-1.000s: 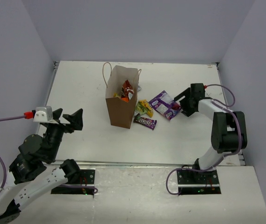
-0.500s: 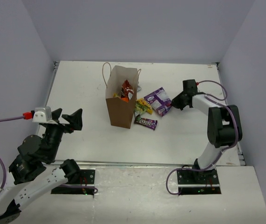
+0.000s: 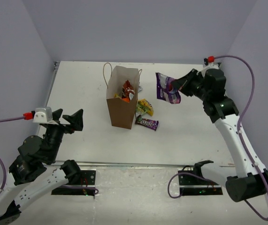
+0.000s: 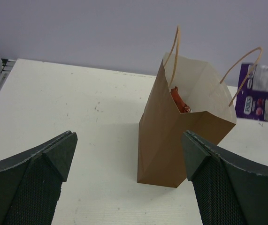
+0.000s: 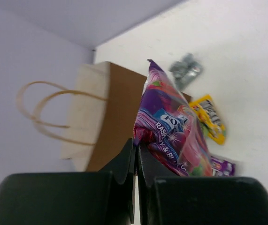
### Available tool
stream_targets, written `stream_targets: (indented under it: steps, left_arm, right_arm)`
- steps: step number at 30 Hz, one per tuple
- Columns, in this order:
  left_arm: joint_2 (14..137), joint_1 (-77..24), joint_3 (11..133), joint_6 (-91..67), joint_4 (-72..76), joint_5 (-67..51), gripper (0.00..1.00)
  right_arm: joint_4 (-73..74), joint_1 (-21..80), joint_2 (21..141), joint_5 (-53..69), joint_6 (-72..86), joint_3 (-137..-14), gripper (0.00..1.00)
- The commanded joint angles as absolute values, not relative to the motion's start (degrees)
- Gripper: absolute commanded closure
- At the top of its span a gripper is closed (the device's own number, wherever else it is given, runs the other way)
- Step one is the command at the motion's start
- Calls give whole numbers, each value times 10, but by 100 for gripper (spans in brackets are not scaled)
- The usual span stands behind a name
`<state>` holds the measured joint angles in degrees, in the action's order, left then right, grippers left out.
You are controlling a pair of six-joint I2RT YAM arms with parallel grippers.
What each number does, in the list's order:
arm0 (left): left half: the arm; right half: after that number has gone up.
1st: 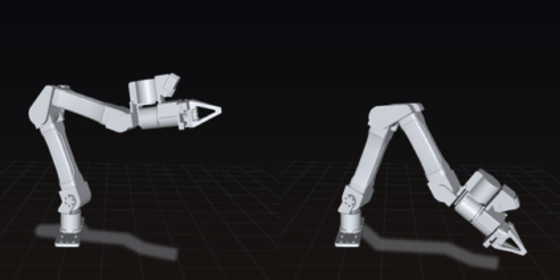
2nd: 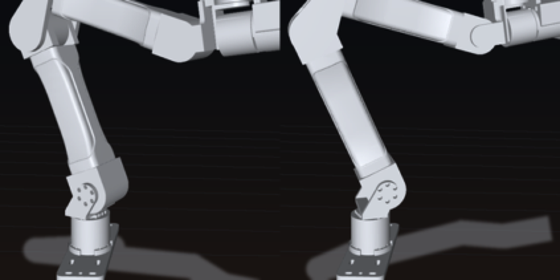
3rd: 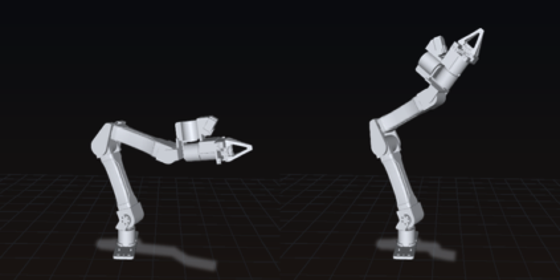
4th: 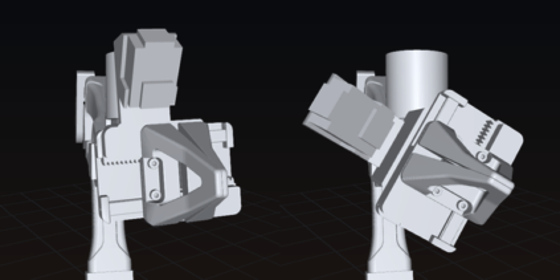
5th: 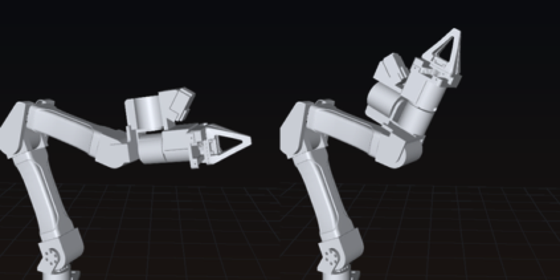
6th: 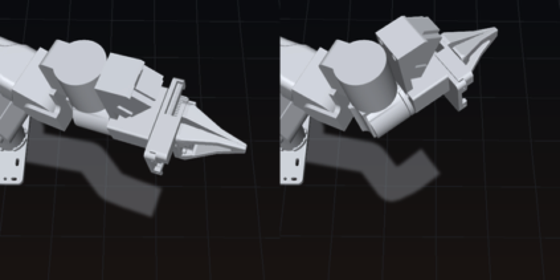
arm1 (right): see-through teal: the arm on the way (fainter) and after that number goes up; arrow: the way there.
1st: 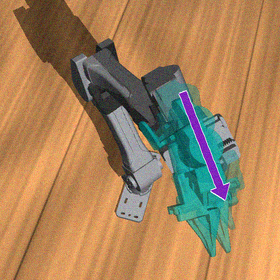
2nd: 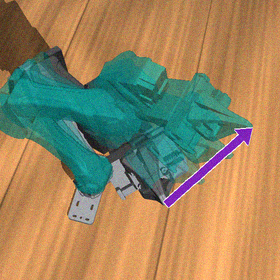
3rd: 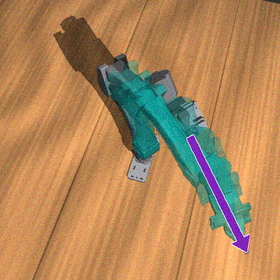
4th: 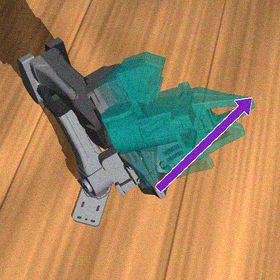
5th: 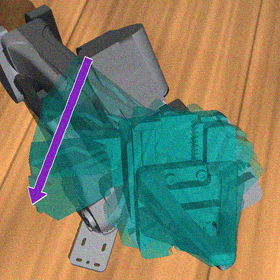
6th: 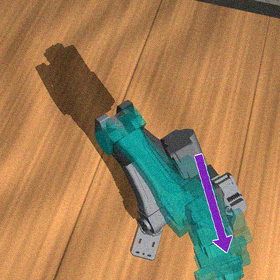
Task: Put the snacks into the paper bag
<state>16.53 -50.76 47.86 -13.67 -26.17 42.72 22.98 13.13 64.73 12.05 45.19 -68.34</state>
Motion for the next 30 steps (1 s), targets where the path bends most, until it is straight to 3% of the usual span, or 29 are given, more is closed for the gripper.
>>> stream_targets:
  steps: [1,9,17,24,30]
  left_arm:
    - [163,-507,475,-126,-242,429,0]
    - [164,-507,475,-126,-243,432,0]
    - [163,-507,475,-127,-243,432,0]
    - [160,-507,475,-128,-245,429,0]
    - [156,-507,475,-129,-247,429,0]
  right_arm:
    - [257,145,637,225,415,-786,100]
    - [280,234,661,307,438,-948,100]
    - [250,336,713,284,461,-1020,100]
    - [250,400,778,109,481,-1044,100]
    - [239,411,809,33,490,-1050,100]
